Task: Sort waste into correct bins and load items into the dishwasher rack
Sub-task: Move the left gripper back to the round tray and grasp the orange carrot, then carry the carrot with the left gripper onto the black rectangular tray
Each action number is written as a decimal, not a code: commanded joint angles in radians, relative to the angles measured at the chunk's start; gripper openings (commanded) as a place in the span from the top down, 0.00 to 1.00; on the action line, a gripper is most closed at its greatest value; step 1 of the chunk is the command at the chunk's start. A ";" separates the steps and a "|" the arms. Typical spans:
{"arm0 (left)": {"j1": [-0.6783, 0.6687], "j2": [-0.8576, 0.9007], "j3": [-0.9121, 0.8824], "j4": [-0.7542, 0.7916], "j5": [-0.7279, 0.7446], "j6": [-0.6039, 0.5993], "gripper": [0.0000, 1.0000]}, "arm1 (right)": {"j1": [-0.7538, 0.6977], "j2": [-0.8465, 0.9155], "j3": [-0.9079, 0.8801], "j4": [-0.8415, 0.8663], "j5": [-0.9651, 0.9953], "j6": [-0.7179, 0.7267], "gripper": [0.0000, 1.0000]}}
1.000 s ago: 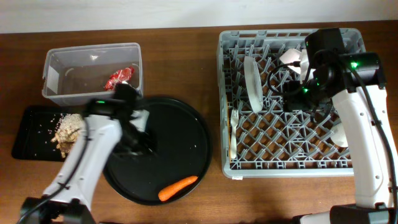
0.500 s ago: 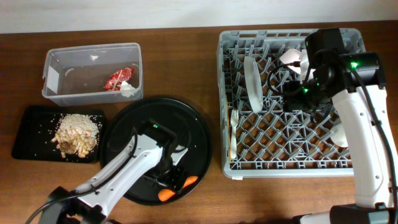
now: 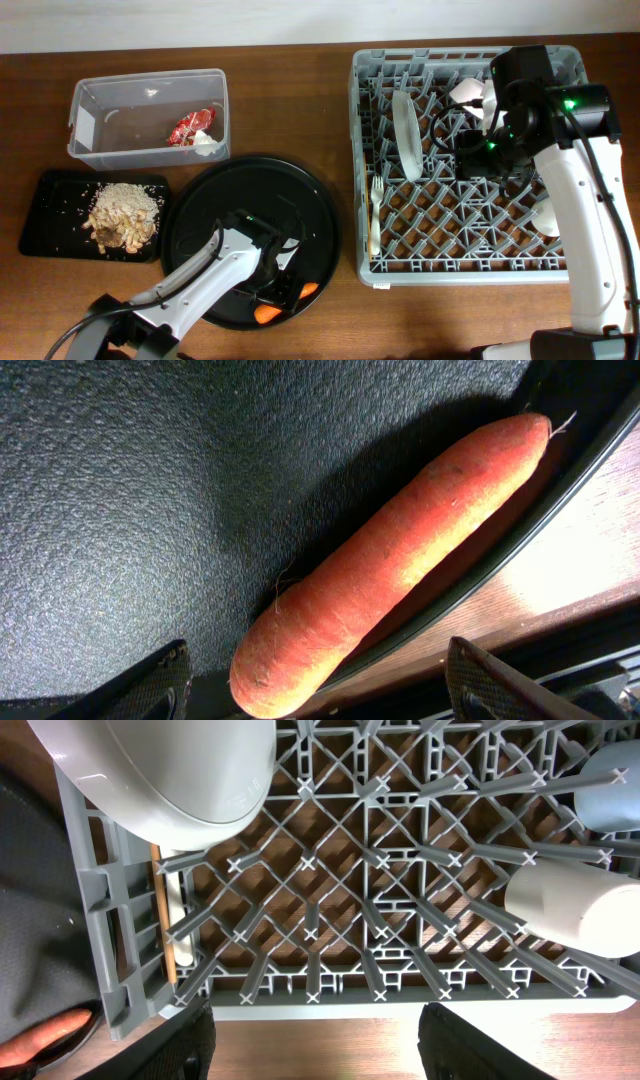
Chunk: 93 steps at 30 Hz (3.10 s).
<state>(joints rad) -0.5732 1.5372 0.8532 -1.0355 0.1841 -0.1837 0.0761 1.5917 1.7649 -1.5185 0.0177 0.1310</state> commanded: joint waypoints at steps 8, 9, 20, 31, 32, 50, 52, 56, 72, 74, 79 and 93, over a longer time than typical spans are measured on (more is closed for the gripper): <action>-0.004 0.138 -0.005 0.049 0.003 -0.018 0.23 | -0.005 0.004 0.000 -0.004 -0.006 0.001 0.31; -0.004 0.138 -0.004 0.055 0.003 -0.018 0.24 | -0.005 0.004 0.000 -0.004 -0.006 0.001 0.32; 0.031 0.138 0.057 0.093 -0.027 -0.018 0.76 | -0.005 0.004 0.000 -0.008 -0.006 0.001 0.32; 0.030 0.138 0.035 0.103 -0.023 -0.063 0.60 | -0.005 0.004 0.000 -0.008 -0.006 0.001 0.32; 0.030 0.138 0.031 0.104 -0.023 -0.063 0.60 | -0.005 0.004 0.000 -0.008 -0.006 0.001 0.31; 0.235 0.138 0.429 -0.149 -0.203 -0.062 1.00 | -0.005 0.004 0.000 -0.008 -0.006 0.001 0.32; 0.303 0.138 0.487 -0.167 -0.211 -0.062 1.00 | -0.005 0.004 0.000 -0.008 -0.006 0.001 0.32; 0.526 0.138 0.518 -0.173 -0.209 -0.063 1.00 | -0.005 0.004 0.000 -0.008 -0.006 0.001 0.32; 1.096 0.143 0.518 0.106 -0.288 -0.169 0.99 | -0.005 0.004 0.000 -0.010 -0.006 0.001 0.32; 1.129 0.154 0.518 0.201 -0.321 -0.168 0.99 | -0.005 0.004 0.000 -0.011 -0.006 0.001 0.32; 1.178 0.210 0.518 0.299 -0.370 -0.168 0.96 | -0.005 0.004 0.000 -0.011 -0.006 0.001 0.32; 1.231 0.355 0.518 0.320 -0.391 -0.168 0.78 | -0.005 0.004 0.000 -0.011 -0.006 0.001 0.32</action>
<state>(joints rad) 0.6540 1.8877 1.3571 -0.7174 -0.1921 -0.3412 0.0761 1.5917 1.7649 -1.5265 0.0177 0.1318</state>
